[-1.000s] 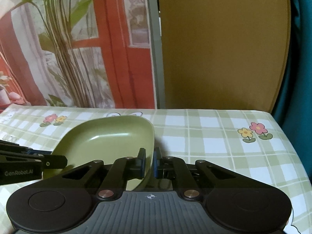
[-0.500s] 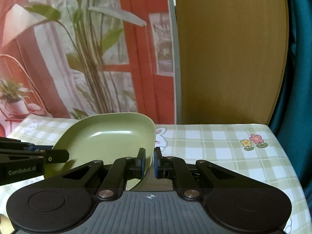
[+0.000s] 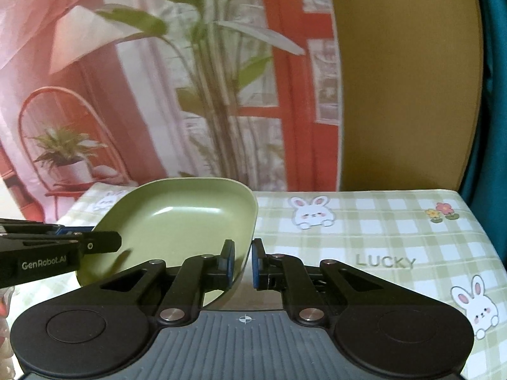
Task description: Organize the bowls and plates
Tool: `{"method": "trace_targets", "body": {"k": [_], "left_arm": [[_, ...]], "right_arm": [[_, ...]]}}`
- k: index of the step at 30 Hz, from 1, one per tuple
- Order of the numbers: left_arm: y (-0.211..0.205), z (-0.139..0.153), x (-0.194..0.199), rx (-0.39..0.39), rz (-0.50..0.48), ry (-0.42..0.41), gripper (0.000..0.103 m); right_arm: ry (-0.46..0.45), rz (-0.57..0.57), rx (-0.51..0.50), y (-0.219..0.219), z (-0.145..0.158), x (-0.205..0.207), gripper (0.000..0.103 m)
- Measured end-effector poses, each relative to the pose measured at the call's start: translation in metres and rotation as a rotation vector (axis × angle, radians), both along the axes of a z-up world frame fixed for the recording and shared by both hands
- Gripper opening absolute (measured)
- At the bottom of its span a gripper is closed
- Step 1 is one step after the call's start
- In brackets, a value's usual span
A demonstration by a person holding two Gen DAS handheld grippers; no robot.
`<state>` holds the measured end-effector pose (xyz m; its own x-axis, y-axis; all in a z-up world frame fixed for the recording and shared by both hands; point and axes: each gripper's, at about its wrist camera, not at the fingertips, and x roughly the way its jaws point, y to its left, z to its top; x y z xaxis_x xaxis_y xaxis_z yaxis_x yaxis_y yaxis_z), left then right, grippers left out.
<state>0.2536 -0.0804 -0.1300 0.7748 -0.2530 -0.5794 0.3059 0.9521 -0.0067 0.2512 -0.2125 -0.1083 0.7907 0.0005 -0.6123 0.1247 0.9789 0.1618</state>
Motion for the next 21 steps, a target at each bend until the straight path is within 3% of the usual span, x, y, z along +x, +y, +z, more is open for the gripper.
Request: {"method": "trace_targets", "body": {"k": [10, 21], "left_arm": [[0.043, 0.01, -0.031, -0.027, 0.059, -0.031, 0.014], [0.071, 0.003, -0.053, -0.014, 0.117, 0.003, 0.014]], "right_arm": [[-0.008, 0.033, 0.026, 0.051, 0.014, -0.014, 0.011], [0.041, 0.062, 0.027, 0.087, 0.004, -0.025, 0.011]]}}
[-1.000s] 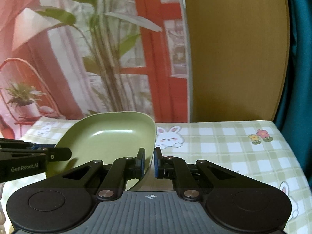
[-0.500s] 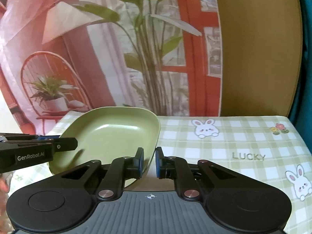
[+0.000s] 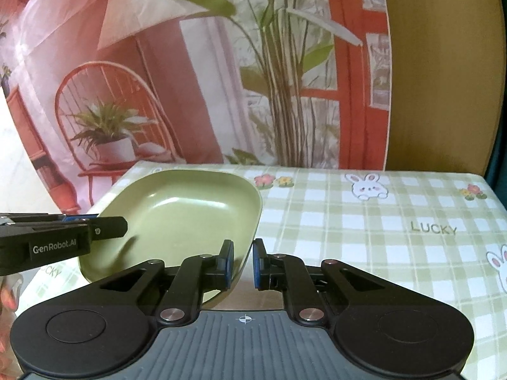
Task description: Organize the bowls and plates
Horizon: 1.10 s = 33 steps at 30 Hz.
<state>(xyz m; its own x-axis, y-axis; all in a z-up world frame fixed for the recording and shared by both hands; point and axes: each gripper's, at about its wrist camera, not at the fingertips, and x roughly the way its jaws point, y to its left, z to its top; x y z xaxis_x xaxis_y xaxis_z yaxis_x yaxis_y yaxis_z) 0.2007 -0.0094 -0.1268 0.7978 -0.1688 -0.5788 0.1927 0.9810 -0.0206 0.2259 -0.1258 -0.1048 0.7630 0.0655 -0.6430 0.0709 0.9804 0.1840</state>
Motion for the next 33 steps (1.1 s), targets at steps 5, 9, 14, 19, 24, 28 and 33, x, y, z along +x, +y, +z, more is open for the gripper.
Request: {"method": "trace_targets", "body": {"k": [5, 9, 14, 19, 24, 28, 33], "left_arm": [[0.003, -0.002, -0.007, -0.001, 0.004, 0.018, 0.014], [0.002, -0.003, -0.011, -0.001, 0.004, 0.032, 0.014], [0.002, -0.006, -0.018, -0.004, -0.003, 0.05, 0.017], [0.002, -0.013, -0.027, -0.017, -0.015, 0.071, 0.019], [0.006, -0.02, -0.036, -0.037, -0.027, 0.102, 0.019], [0.007, -0.024, -0.044, -0.035, -0.026, 0.117, 0.019], [0.004, -0.029, -0.053, -0.035, -0.026, 0.129, 0.019]], "right_arm": [[0.016, -0.001, 0.003, 0.004, -0.003, -0.007, 0.011], [0.026, -0.002, 0.005, 0.005, -0.004, -0.013, 0.011], [0.036, 0.002, 0.01, 0.003, -0.007, -0.021, 0.011], [0.051, 0.005, 0.011, 0.002, -0.011, -0.031, 0.011], [0.067, 0.022, 0.015, 0.002, -0.017, -0.042, 0.012], [0.076, 0.036, 0.023, 0.003, -0.021, -0.05, 0.012], [0.094, 0.03, 0.041, -0.001, -0.03, -0.057, 0.014]]}}
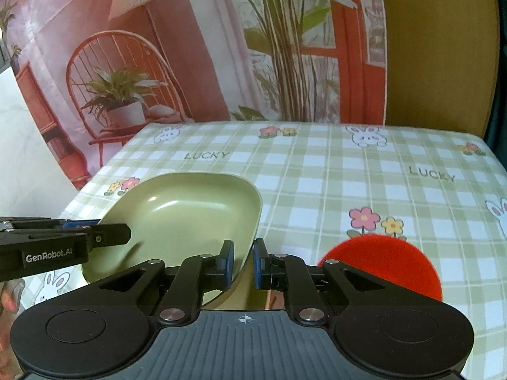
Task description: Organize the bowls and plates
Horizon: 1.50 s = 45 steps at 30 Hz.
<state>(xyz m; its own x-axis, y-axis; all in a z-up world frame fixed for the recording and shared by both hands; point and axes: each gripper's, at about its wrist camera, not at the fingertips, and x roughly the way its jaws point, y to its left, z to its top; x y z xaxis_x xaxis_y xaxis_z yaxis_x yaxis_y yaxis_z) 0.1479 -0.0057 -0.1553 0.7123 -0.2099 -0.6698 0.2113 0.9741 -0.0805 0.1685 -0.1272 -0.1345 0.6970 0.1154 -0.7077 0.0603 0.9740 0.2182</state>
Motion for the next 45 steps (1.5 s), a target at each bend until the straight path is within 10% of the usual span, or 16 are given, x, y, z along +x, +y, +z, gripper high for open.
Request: {"method": "trace_targets", "body": {"k": [45], "left_arm": [[-0.003, -0.03, -0.023, -0.007, 0.011, 0.086, 0.019]], "right_arm": [[0.051, 0.029, 0.006, 0.001, -0.029, -0.022, 0.019]]}}
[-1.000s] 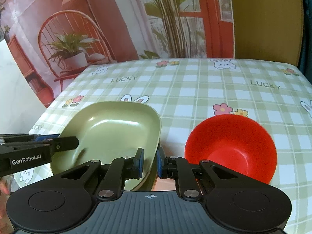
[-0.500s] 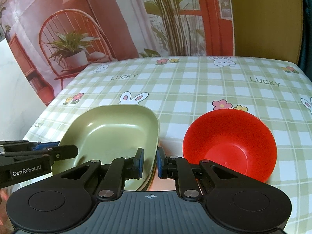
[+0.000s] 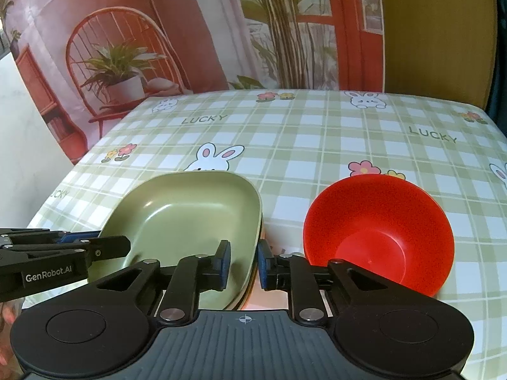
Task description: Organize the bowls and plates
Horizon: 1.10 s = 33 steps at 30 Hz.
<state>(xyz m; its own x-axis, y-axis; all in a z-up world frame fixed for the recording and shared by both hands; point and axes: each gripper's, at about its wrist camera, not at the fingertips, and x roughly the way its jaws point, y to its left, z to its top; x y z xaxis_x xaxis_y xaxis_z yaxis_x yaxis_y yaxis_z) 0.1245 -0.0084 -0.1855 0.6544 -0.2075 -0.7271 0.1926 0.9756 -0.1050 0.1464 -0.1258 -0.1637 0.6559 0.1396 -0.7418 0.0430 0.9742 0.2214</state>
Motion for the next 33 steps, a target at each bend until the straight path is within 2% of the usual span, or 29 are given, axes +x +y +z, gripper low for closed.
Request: {"method": "trace_targets", "body": {"k": [9, 21, 27, 33], "left_arm": [[0.004, -0.001, 0.0, -0.021, 0.018, 0.006, 0.019], [0.009, 0.002, -0.001, -0.047, 0.049, -0.011, 0.019], [0.011, -0.014, 0.006, -0.067, 0.056, 0.059, 0.019], [0.018, -0.024, 0.01, -0.098, 0.063, 0.092, 0.019]], "right_arm": [[-0.009, -0.001, -0.004, -0.001, 0.002, 0.001, 0.021], [0.037, 0.021, -0.039, 0.008, -0.008, 0.003, 0.027], [0.062, 0.027, -0.047, 0.01, -0.014, 0.005, 0.027], [0.075, 0.029, -0.061, 0.012, -0.017, 0.006, 0.026]]}}
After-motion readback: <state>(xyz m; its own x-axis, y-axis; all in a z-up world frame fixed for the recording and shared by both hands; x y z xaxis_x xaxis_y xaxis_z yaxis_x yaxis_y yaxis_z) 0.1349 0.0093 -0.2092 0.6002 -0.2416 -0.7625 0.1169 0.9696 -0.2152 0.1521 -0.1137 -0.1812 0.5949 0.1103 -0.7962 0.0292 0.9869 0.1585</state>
